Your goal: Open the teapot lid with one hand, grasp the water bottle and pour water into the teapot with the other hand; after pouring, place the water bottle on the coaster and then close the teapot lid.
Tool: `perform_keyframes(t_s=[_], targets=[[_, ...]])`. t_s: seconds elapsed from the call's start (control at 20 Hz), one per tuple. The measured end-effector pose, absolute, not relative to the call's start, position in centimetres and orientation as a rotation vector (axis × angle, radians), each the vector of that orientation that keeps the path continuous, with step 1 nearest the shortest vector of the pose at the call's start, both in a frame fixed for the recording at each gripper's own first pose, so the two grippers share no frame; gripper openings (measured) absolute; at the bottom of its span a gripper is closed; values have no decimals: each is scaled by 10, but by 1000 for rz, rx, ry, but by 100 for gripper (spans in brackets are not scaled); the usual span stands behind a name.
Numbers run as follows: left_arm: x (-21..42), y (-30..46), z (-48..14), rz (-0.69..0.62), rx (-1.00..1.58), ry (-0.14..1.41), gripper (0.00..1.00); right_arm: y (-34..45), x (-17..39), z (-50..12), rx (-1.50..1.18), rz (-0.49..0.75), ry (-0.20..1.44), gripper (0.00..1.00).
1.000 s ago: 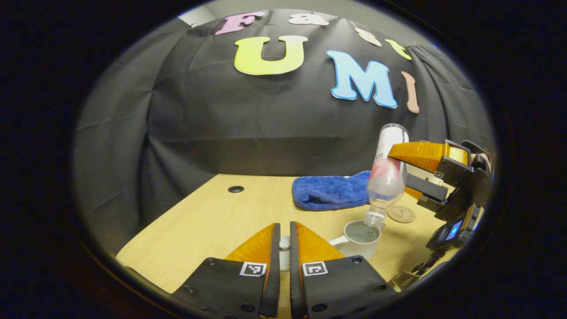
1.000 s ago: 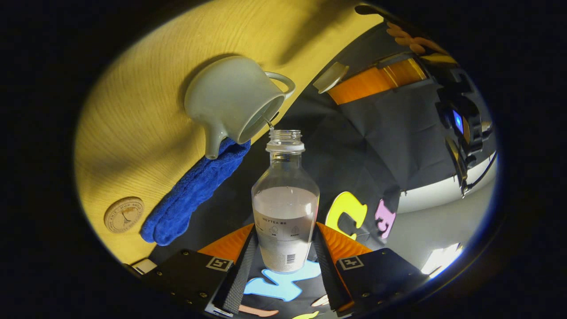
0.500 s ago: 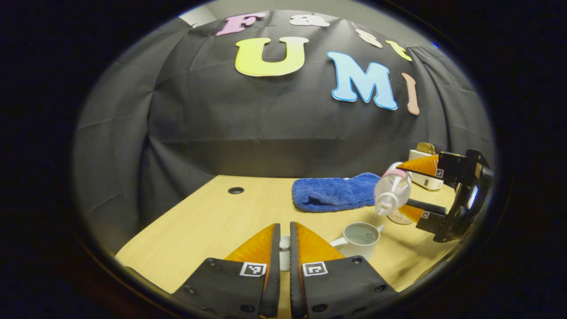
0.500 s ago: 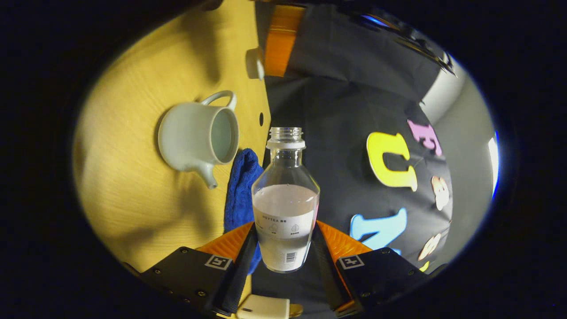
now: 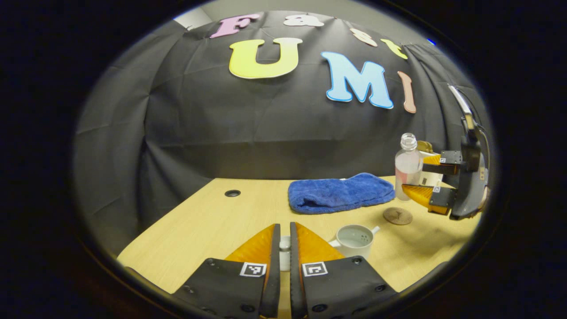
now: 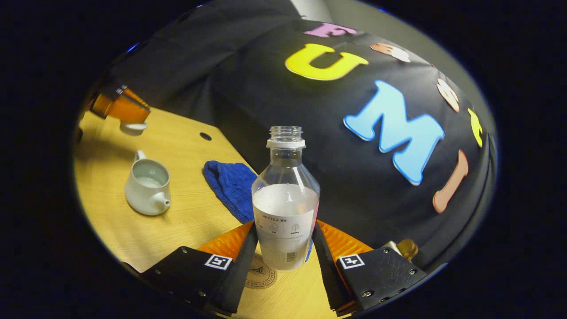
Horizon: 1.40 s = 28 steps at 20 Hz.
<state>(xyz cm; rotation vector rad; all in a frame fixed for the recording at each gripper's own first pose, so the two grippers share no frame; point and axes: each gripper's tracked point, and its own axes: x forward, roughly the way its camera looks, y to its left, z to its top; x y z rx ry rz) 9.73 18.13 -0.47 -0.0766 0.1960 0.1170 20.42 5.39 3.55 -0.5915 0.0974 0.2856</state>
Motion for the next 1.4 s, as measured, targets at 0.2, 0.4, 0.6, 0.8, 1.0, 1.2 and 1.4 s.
perform_keyframes(t_s=[0.2, 0.4, 0.6, 0.8, 1.0, 1.2, 1.4], targets=[[99, 178, -2, 115, -73, 195, 17, 34, 217, 33, -292, 295, 179, 73], [102, 175, -1, 111, -72, 196, 17, 30, 219, 19, -135, 305, 215, 73], [103, 171, -1, 107, -71, 196, 17, 30, 222, 5, -75, 300, 237, 73], [102, 170, -1, 106, -72, 197, 17, 32, 223, 1, -48, 290, 235, 72], [103, 166, 0, 101, -73, 198, 17, 32, 222, 1, -75, 284, 234, 76], [104, 162, 3, 93, -74, 192, 17, 33, 218, 6, -96, 276, 217, 94], [108, 153, 14, 78, -83, 176, 17, 21, 210, 12, -58, 247, 202, 95]])
